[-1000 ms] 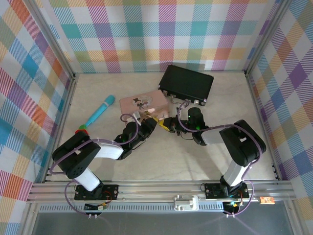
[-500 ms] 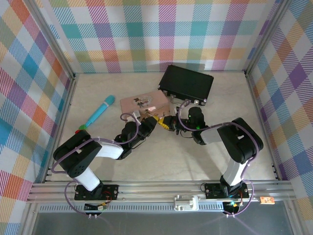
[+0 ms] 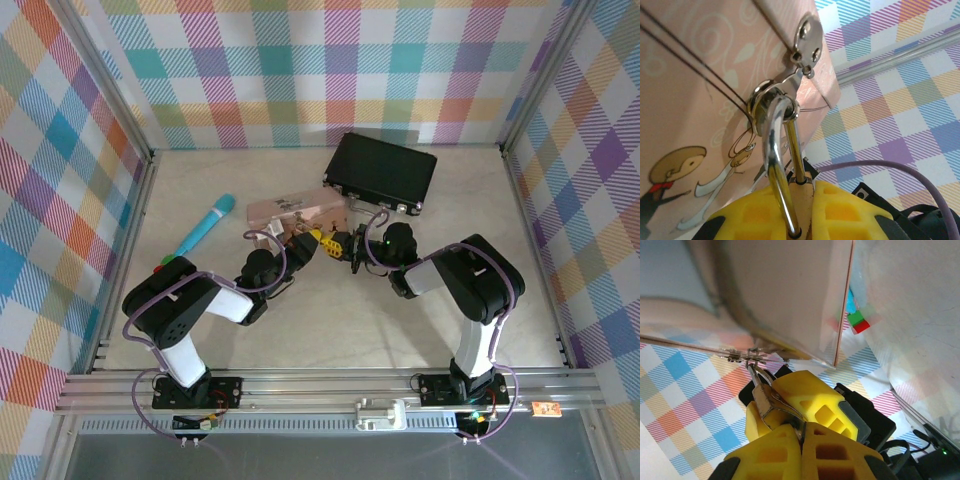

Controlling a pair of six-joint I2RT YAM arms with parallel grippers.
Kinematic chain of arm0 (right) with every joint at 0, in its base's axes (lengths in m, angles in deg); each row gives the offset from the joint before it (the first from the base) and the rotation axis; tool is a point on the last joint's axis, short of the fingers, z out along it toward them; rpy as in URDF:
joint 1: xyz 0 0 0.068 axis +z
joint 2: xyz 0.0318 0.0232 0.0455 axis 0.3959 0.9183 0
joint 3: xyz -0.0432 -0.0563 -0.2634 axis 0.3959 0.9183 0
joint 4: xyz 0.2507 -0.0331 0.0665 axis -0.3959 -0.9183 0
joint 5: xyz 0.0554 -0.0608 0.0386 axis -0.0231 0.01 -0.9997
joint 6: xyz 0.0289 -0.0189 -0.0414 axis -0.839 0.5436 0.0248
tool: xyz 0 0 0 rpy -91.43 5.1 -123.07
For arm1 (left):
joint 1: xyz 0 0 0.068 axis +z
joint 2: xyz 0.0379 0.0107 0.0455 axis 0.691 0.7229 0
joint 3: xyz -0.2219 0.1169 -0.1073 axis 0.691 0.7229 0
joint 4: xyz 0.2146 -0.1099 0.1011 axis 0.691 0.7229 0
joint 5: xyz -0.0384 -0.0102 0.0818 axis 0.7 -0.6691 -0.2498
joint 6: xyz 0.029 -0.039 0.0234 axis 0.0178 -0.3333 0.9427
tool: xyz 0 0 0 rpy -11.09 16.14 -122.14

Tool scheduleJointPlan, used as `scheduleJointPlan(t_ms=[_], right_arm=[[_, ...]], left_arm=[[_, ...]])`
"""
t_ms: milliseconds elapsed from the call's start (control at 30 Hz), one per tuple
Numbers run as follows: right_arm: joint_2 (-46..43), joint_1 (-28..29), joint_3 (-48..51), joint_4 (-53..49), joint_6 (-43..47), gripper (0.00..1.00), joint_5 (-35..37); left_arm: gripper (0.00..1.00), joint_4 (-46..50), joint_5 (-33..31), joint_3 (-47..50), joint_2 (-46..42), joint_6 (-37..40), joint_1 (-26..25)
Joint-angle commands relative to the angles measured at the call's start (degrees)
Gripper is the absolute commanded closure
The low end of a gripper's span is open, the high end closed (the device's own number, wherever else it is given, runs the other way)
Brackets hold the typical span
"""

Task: Unlock the padlock with the key

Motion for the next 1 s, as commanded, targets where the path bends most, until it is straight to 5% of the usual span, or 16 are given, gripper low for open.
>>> scheduleJointPlan(t_ms=[0, 333, 567, 767, 967], right_arm=[[-2.83, 4.61, -2.81, 8.66, -23.46, 1.0, 4.69], [-2.19, 5.41, -3.78, 8.67, -23.25, 1.0, 6.91], [2.71, 3.6, -5.09, 8.46, -10.71, 0.99, 2.75], [3.21, 2.86, -5.33, 0.24, 4.74, 0.77, 0.87], [2.74, 1.4, -1.9, -1.69, 17.38, 0.67, 2.93]], left_arm=[[1.0, -2.06, 12.45, 0.46, 2.01, 5.28, -3.31], [1.0, -2.15, 11.54, 0.98, 0.73, 7.68, -3.4], [1.0, -1.8, 9.72, 1.47, -0.97, 3.61, -3.23], [1.0, -0.88, 6.25, 1.6, -1.97, -0.3, -3.19], [1.0, 1.48, 5.47, 0.81, -2.25, -4.97, -2.83]])
